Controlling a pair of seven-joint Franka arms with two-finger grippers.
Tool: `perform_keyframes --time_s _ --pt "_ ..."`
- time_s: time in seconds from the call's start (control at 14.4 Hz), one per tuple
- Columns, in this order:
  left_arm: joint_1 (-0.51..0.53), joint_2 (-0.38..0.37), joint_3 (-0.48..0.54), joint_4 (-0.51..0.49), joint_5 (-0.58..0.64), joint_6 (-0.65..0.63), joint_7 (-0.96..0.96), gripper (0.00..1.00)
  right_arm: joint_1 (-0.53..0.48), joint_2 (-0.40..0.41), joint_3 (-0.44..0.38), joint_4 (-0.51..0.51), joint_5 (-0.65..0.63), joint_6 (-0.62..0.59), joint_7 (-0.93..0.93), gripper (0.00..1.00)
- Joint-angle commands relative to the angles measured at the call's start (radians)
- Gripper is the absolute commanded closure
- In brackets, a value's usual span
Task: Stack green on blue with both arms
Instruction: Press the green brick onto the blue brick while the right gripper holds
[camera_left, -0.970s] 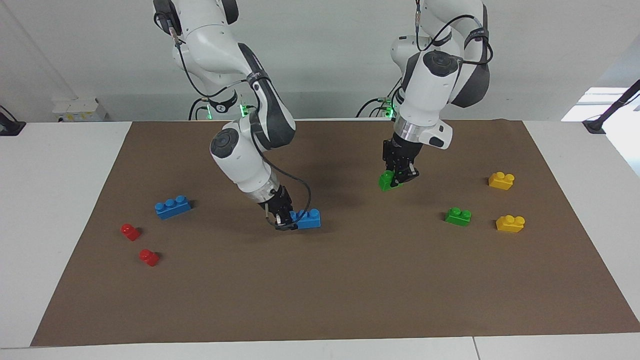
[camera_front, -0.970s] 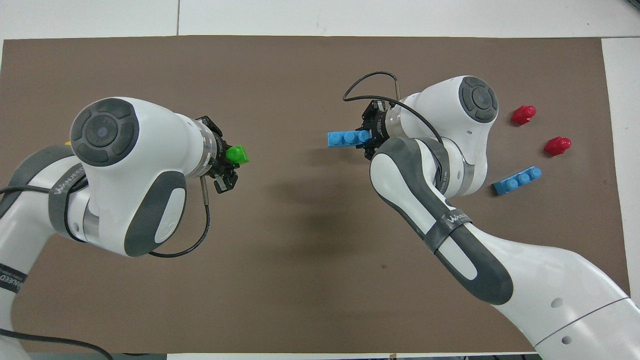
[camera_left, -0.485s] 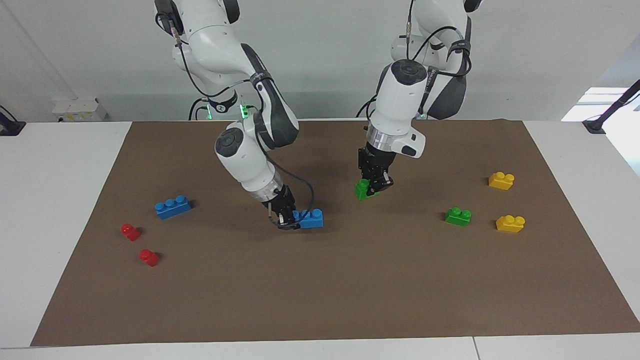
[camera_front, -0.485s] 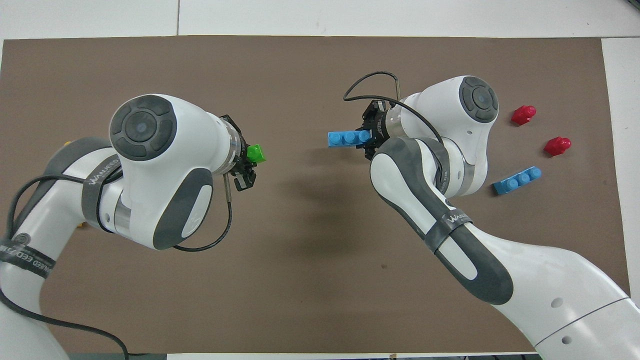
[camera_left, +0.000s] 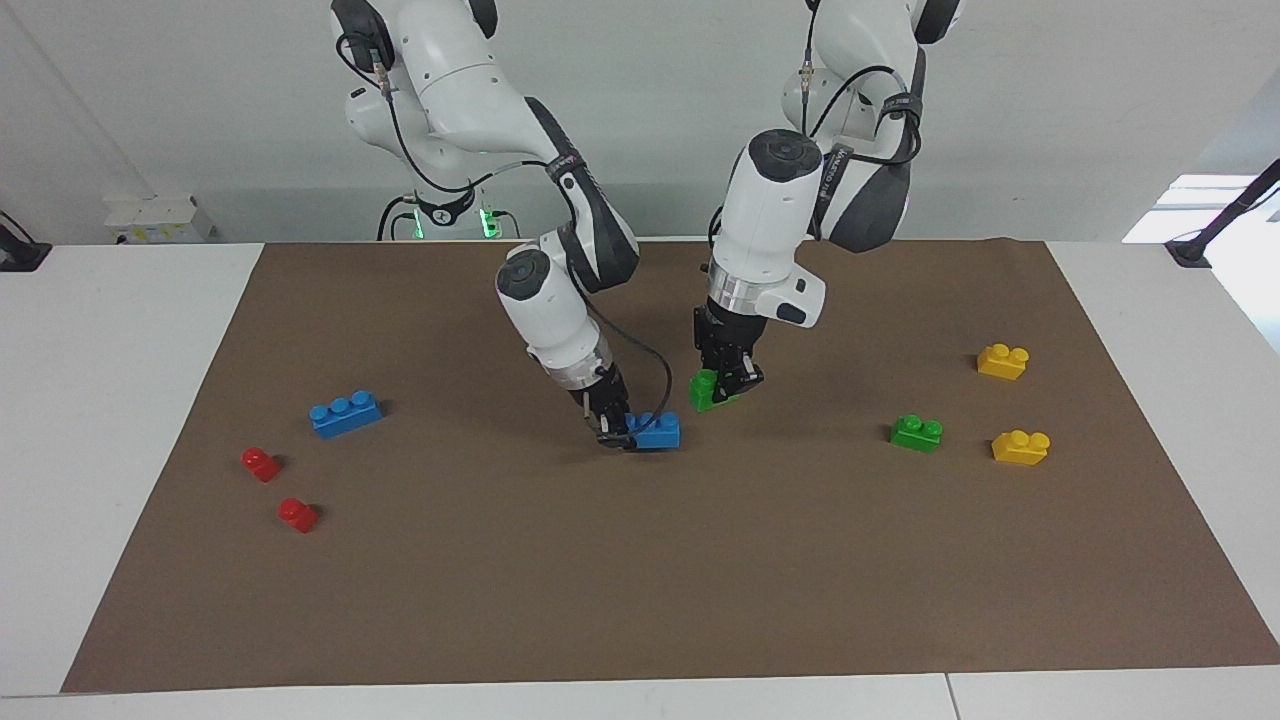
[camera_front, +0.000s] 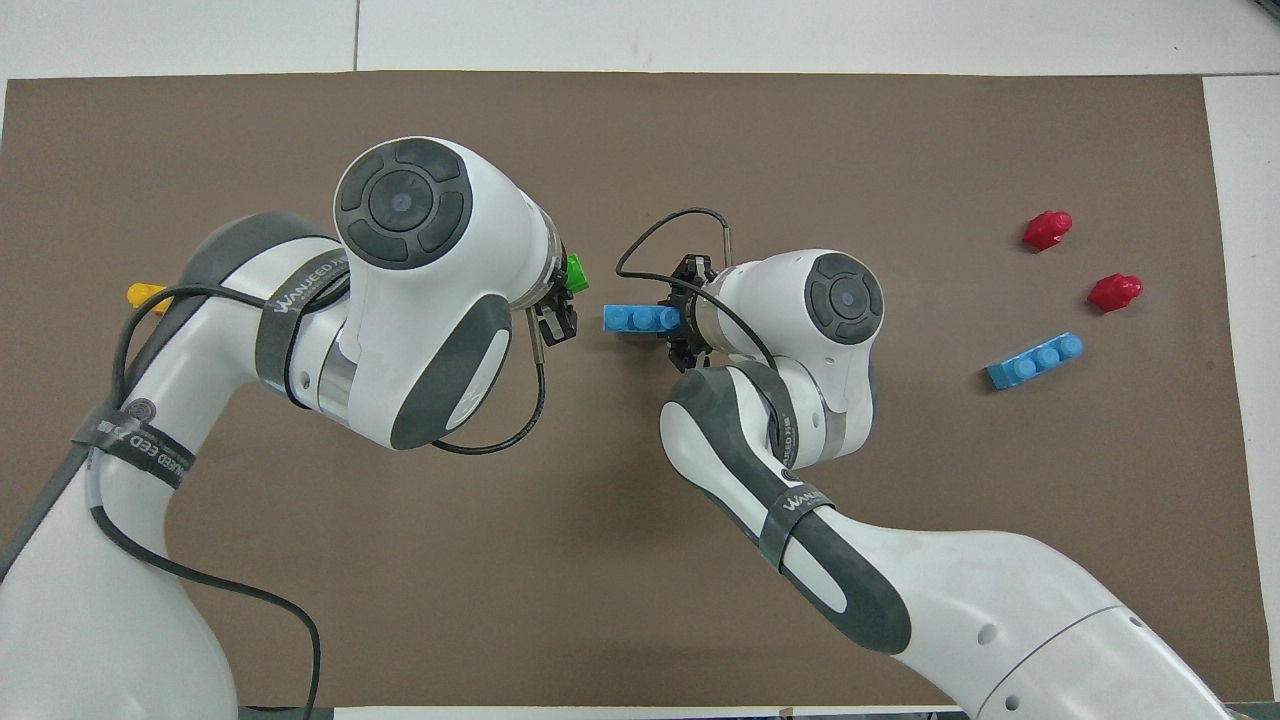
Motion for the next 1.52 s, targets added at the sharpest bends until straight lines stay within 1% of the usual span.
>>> perform_keyframes --time_s 0.0,0.07,0.21,0.28,0.35,0.62,0.76,0.97,1.18,1.45 --pt "-0.006 0.015 0.004 0.007 0.022 -0.005 -0.019 1.0 0.02 0.001 -0.003 -0.038 0.028 0.046 0.0 1.0" --pt "-0.014 0.018 0.004 -0.003 0.022 0.0 -0.019 1.0 0.021 0.01 -0.003 -0.041 0.028 0.066 0.005 1.0" --pt "-0.027 0.058 0.004 -0.001 0.046 0.012 -0.021 1.0 0.041 0.03 -0.003 -0.047 0.028 0.105 0.017 1.0" --pt "-0.052 0.074 0.004 0.0 0.05 0.015 -0.021 1.0 0.043 0.033 -0.003 -0.054 0.028 0.117 0.017 1.0" --pt "-0.06 0.097 0.004 0.005 0.051 0.015 -0.021 1.0 0.043 0.033 -0.003 -0.059 0.028 0.119 0.017 1.0" --pt "-0.064 0.122 0.004 0.003 0.053 0.063 -0.033 1.0 0.043 0.032 -0.003 -0.062 0.028 0.119 0.014 1.0" --pt "-0.087 0.124 0.004 -0.01 0.062 0.11 -0.048 1.0 0.043 0.032 -0.003 -0.065 0.028 0.12 0.013 1.0" --pt "-0.09 0.125 0.004 -0.045 0.064 0.174 -0.048 1.0 0.04 0.032 -0.003 -0.067 0.028 0.12 0.01 1.0" --pt "-0.092 0.121 0.004 -0.081 0.064 0.181 -0.05 1.0 0.037 0.032 -0.003 -0.067 0.028 0.12 0.01 1.0" --pt "-0.1 0.121 0.002 -0.084 0.064 0.187 -0.068 1.0 0.035 0.032 -0.003 -0.067 0.028 0.122 0.008 1.0"
